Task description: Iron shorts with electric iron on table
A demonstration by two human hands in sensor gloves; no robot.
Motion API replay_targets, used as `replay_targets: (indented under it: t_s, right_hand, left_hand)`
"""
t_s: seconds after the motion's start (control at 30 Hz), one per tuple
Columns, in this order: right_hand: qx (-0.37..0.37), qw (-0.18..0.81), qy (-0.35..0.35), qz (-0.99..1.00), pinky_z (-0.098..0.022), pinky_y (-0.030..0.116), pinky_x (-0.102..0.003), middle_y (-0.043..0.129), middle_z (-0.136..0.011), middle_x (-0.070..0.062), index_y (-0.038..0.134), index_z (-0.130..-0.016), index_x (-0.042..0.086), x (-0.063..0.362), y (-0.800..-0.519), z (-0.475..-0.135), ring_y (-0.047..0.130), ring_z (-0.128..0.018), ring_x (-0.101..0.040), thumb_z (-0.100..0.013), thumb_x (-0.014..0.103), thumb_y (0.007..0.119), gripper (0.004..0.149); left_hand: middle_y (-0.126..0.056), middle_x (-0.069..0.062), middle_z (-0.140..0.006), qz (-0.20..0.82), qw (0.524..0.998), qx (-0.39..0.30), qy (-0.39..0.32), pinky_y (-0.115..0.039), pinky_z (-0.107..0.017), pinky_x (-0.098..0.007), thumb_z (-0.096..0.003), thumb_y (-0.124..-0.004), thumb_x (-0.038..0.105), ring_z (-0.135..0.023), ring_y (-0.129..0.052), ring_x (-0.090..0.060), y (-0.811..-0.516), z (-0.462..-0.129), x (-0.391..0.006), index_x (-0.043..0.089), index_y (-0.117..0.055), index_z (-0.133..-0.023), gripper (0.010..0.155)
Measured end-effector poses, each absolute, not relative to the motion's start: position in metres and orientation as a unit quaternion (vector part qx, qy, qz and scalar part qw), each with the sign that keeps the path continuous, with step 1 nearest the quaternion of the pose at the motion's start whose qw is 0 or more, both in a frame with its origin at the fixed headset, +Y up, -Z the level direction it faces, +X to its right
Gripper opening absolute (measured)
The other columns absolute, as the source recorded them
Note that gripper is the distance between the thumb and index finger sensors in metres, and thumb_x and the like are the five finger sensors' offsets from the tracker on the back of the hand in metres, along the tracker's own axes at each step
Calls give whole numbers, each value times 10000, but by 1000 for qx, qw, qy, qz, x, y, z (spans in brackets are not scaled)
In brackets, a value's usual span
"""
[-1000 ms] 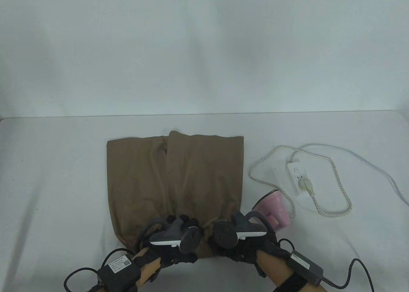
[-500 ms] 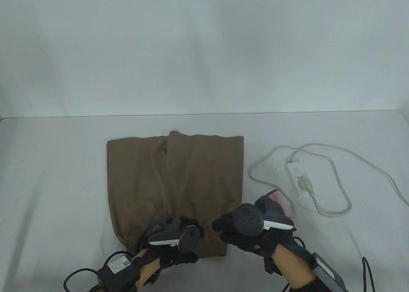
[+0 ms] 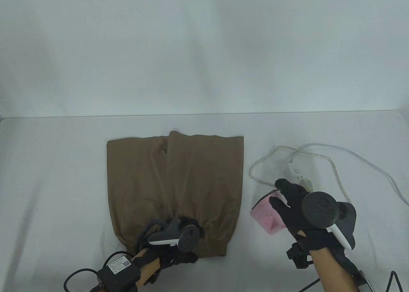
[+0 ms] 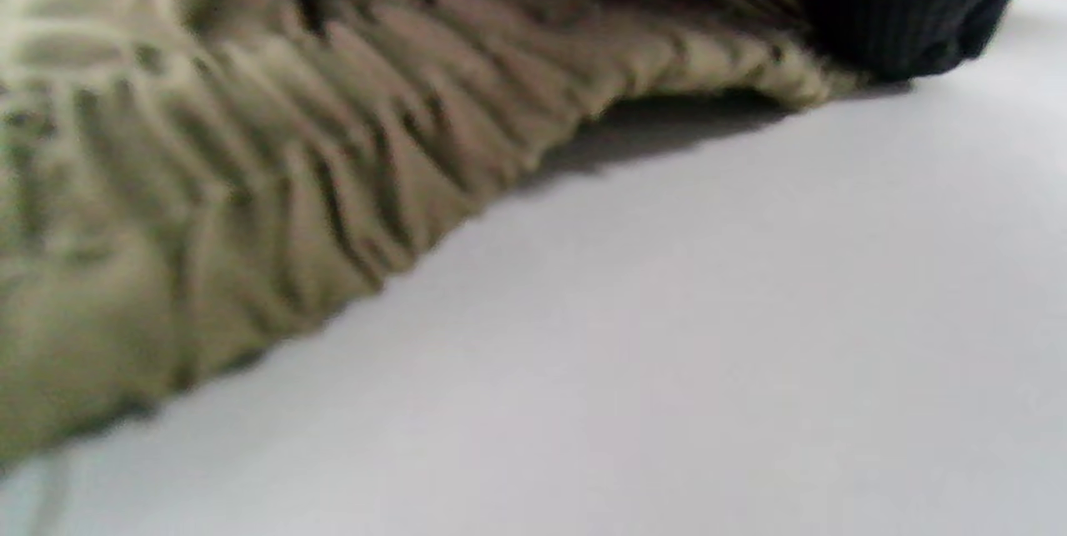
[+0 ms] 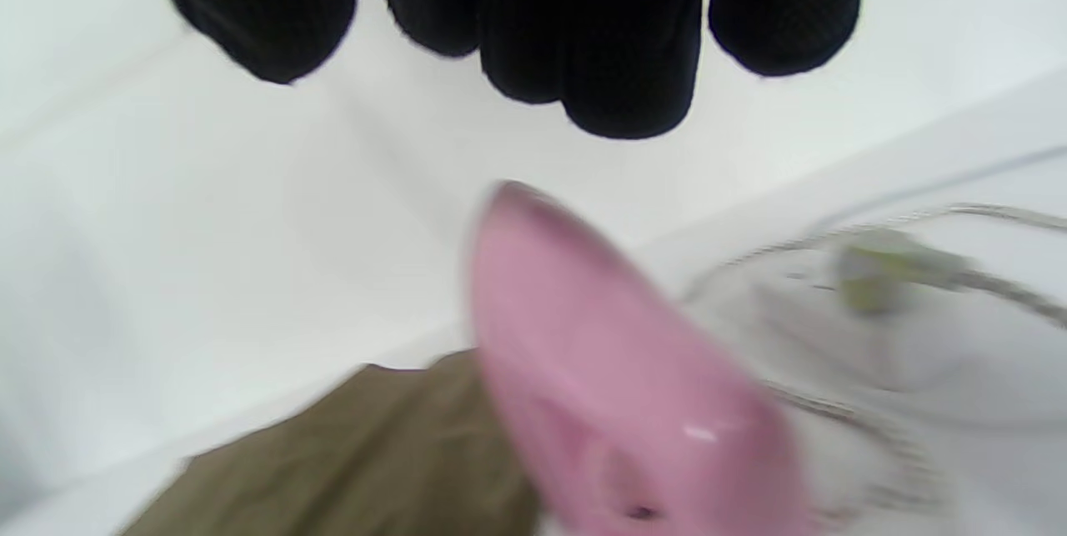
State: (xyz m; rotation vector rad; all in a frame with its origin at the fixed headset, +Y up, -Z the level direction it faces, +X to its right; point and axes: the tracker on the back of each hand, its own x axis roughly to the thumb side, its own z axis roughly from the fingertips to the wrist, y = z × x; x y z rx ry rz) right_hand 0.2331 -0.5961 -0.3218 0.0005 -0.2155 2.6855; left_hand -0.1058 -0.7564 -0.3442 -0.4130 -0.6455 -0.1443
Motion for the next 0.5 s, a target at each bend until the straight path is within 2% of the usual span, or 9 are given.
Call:
replay_targets:
  t_s: [0.03, 0.13, 0.27, 0.43, 0.5]
  right_hand:
    - [-33, 206, -53, 977, -610, 767, -513, 693, -1047, -36, 502, -1098, 249, 238, -603, -324, 886, -821, -284, -471, 640, 756, 781]
    - [-72, 185, -7, 980, -640, 742, -534, 603, -1090, -85, 398, -1121, 188, 243, -616, -328, 826, -905, -353, -451, 708, 735, 913]
    - [-100, 175, 90, 975, -680, 694, -571, 504, -1137, -159, 297, -1131, 129, 246, -639, -331, 728, -990, -455, -432, 748, 717, 1023]
    - [-119, 215, 149, 958, -673, 716, -554, 595, -1115, -141, 396, -1118, 145, 253, -666, -335, 759, -977, -446, -438, 717, 760, 960]
    - [-123, 249, 172, 945, -670, 722, -546, 644, -1099, -115, 486, -1096, 182, 256, -674, -338, 780, -970, -422, -467, 655, 788, 843]
  left_hand:
    - [-298, -41, -1227, -70, 925, -201, -315, -414, -790, -629, -461, -729, 623, -1141, -362, -360, -756, -344, -106, 291, -326, -1147, 862]
    - [-299, -42, -1226, -70, 925, -201, -314, -415, -789, -629, -461, -730, 623, -1141, -363, -360, -756, -344, -106, 289, -328, -1148, 864]
    - [-299, -44, -1226, -70, 925, -201, -315, -414, -790, -629, -462, -730, 622, -1141, -361, -362, -757, -344, -106, 285, -329, -1149, 864]
    - [-291, -44, -1228, -71, 924, -202, -315, -411, -790, -631, -463, -726, 622, -1142, -355, -363, -757, -344, -106, 287, -321, -1150, 865]
    - [-291, -46, -1227, -70, 924, -202, -316, -410, -790, -631, -464, -726, 621, -1142, -353, -362, -757, -344, -106, 286, -321, -1150, 863]
